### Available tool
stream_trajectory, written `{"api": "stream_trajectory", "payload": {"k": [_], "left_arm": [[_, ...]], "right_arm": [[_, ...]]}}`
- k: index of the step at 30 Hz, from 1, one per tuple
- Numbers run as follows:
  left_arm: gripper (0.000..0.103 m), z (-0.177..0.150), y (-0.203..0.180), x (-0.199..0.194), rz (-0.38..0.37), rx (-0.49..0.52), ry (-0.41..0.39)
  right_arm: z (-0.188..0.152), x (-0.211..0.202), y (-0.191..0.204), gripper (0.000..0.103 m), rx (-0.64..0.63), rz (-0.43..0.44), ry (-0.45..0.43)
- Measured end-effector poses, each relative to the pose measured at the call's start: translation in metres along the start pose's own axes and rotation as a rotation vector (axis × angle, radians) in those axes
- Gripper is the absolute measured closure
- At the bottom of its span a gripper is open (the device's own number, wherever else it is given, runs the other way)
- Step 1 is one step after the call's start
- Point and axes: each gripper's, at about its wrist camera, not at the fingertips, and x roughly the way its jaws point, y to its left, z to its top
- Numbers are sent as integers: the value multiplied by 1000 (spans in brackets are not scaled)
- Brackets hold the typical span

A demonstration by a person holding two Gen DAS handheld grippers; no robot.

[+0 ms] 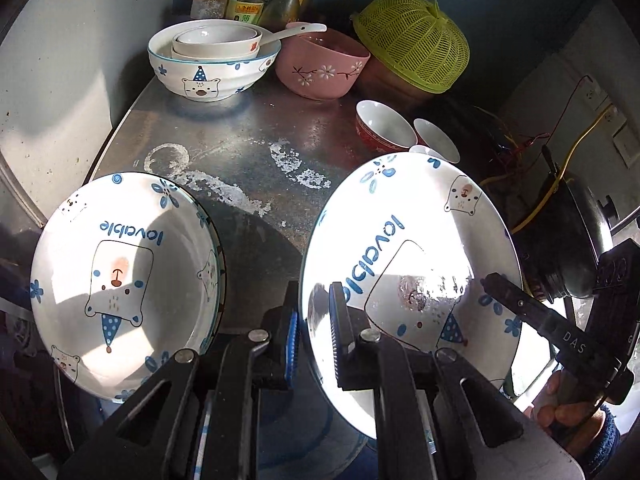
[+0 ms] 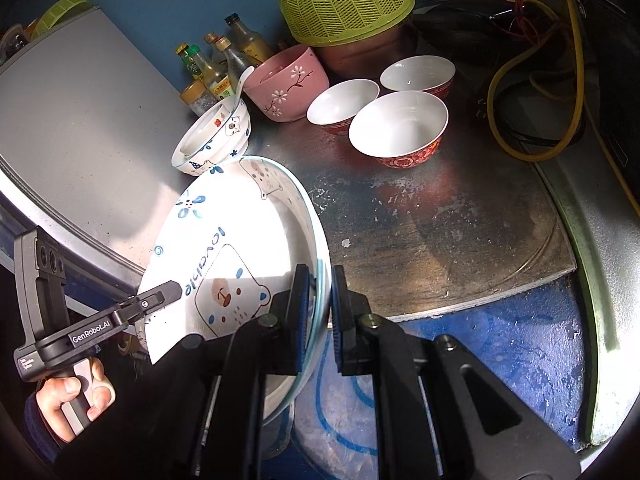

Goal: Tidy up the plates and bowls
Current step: 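Lift the bear plate and carry it toward the stacked plates by the fridge, then lower the bear plate onto the stack and open both grippers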

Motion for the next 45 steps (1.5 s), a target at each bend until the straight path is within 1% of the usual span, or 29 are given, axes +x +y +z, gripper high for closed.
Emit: {"api": "stream_trajectory", "payload": {"k": [13, 25, 30, 35, 45], "left_arm": [[91, -5, 52, -31, 71, -113, -60], [91, -20, 117, -49, 168, -253, -84], [91, -21, 143, -50, 198, -302, -82], [91, -22, 165, -45, 215, -341, -71], [91, -24, 192, -30, 225, -382, -39]], "right_arm": [[7, 34, 53, 92, -110, 75, 66], [9, 80, 108, 92, -215, 149, 166], [9, 103, 130, 92, -254, 168, 207], [8, 124, 144, 92, -280, 172, 246], [7, 162, 159, 92, -300, 162, 304]]}}
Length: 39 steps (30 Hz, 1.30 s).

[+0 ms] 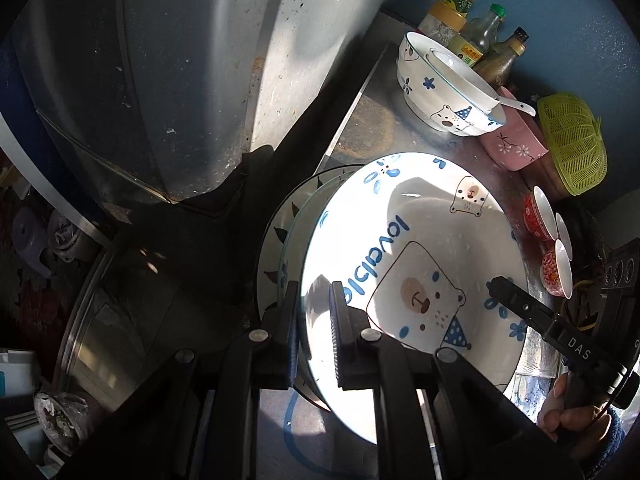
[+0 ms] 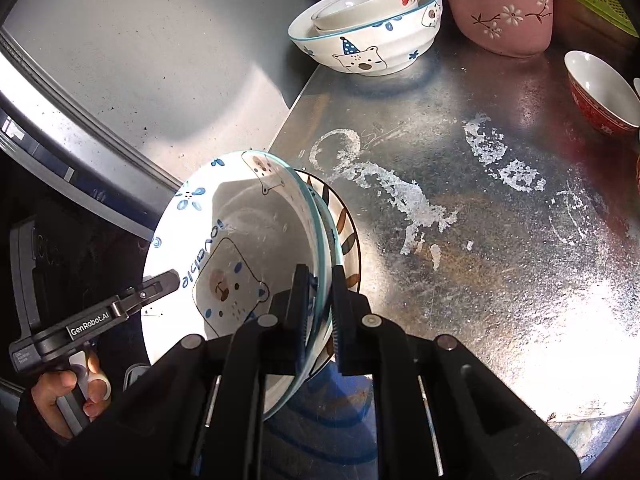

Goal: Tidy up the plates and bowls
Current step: 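Lower the bear plate onto the stack and open both grippers, then withdraw both grippers from the plate stack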

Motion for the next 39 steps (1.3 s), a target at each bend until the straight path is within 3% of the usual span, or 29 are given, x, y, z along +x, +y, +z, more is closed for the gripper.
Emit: {"api": "stream_trajectory", "payload": {"k": [13, 21, 22, 23, 24, 25, 26, 27, 36, 39], "left_arm": [[86, 0, -4, 7, 30, 28, 30], [48, 1, -14, 1, -22, 12, 29], [45, 0, -16, 0, -26, 8, 25], [41, -1, -18, -3, -24, 6, 20], [32, -2, -19, -5, -29, 5, 15], [23, -2, -22, -9, -17, 10, -2], [8, -3, -25, -15, 3, 23, -33], [3, -2, -28, -20, 6, 33, -53], [1, -7, -32, -27, 13, 38, -43], [1, -10, -36, -30, 16, 52, -51]], "right_arm": [[8, 4, 3, 89, -22, -46, 7], [5, 0, 0, 83, -10, -27, 28], [5, -3, 0, 79, -12, -33, 17], [5, -7, 0, 63, -13, -35, 5], [4, -11, -1, 52, -10, -39, -9], [4, -15, -2, 32, -5, -41, -25], [4, -19, -4, 25, 0, -43, -41], [4, -21, -6, 24, 3, -42, -46], [-8, -34, -3, 24, 13, -35, -53], [-13, -42, -6, 6, 16, -35, -55]]}}
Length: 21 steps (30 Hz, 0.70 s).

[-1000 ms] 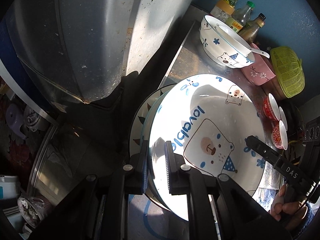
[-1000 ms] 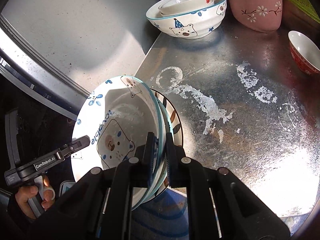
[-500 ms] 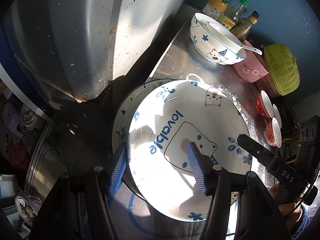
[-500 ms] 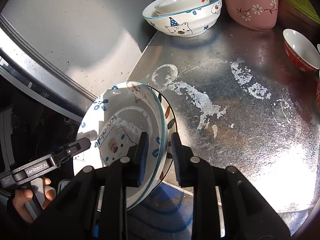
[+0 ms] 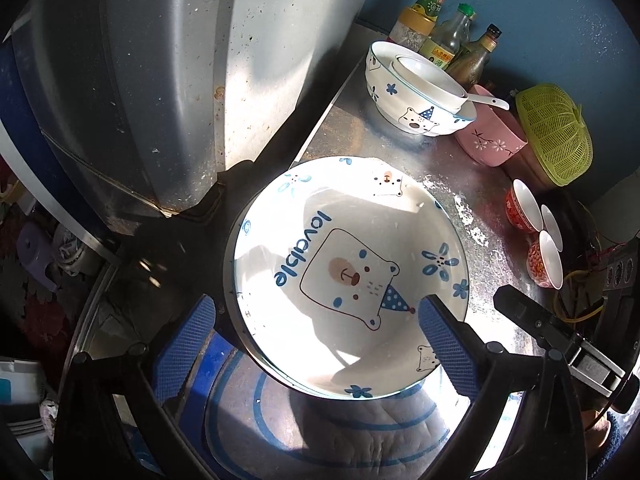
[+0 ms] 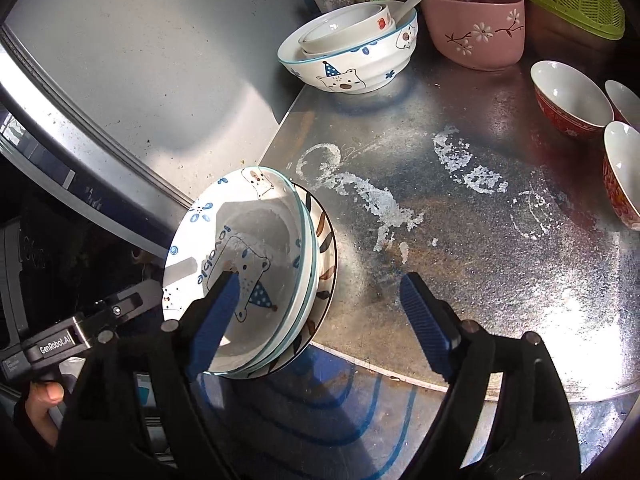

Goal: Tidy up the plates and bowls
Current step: 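Withdraw both grippers from the plate stack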

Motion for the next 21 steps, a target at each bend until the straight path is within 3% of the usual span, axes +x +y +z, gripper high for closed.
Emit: {"api": "stream_trajectory", "payload": {"k": [1, 21], "left_arm": [[1, -1, -1, -1, 2, 4, -4], [1, -29, -48, -31, -8, 95, -43]], "right_arm": [[-2, -3, -1, 0, 2, 3, -4], [-33, -69, -21, 0, 43, 12, -90]]}}
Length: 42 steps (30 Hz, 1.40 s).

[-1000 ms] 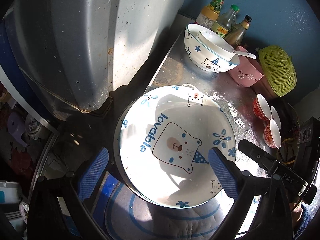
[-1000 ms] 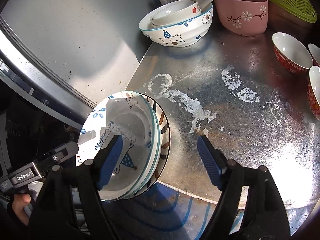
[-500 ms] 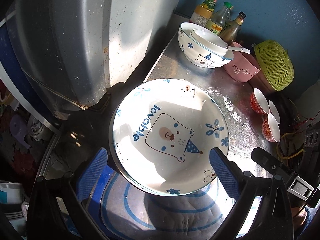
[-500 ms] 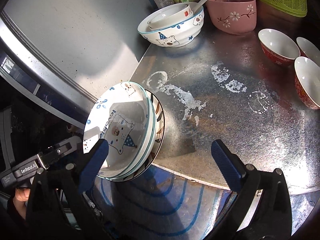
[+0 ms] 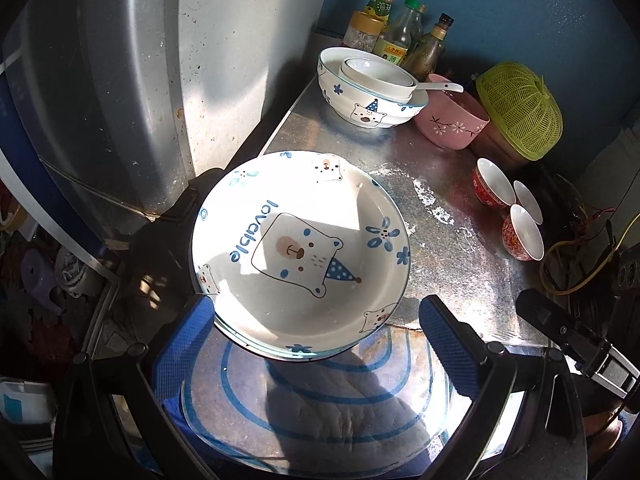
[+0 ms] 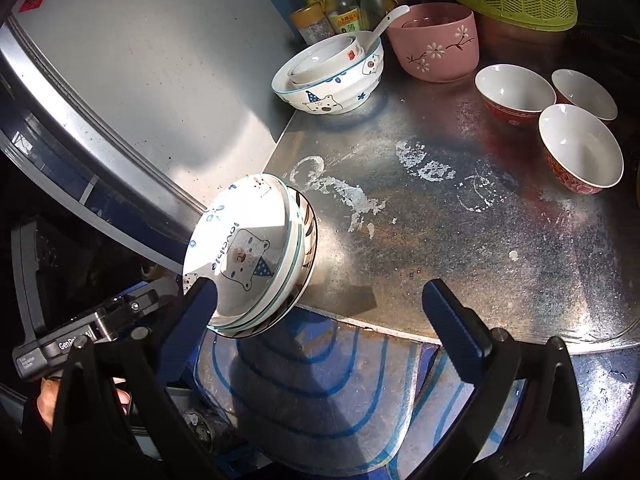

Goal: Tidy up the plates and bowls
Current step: 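Withdraw both grippers from the plate stack, then move both grippers to the white bowl with red patterned outside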

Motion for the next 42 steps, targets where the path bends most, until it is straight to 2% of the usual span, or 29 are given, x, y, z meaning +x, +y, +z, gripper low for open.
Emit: {"api": "stream_trajectory", "payload": {"k": [25, 34, 42], "left_arm": [[1, -46, -94, -26, -44, 185, 8], [1, -36, -128, -12, -83, 255, 41], [1, -12, -188, 33, -163, 341, 111]], "right_arm": [[-51, -90, -58, 0, 126, -44, -123], [-47, -107, -90, 0, 206, -75, -175], [-41, -123, -137, 0, 313, -151, -224]]}}
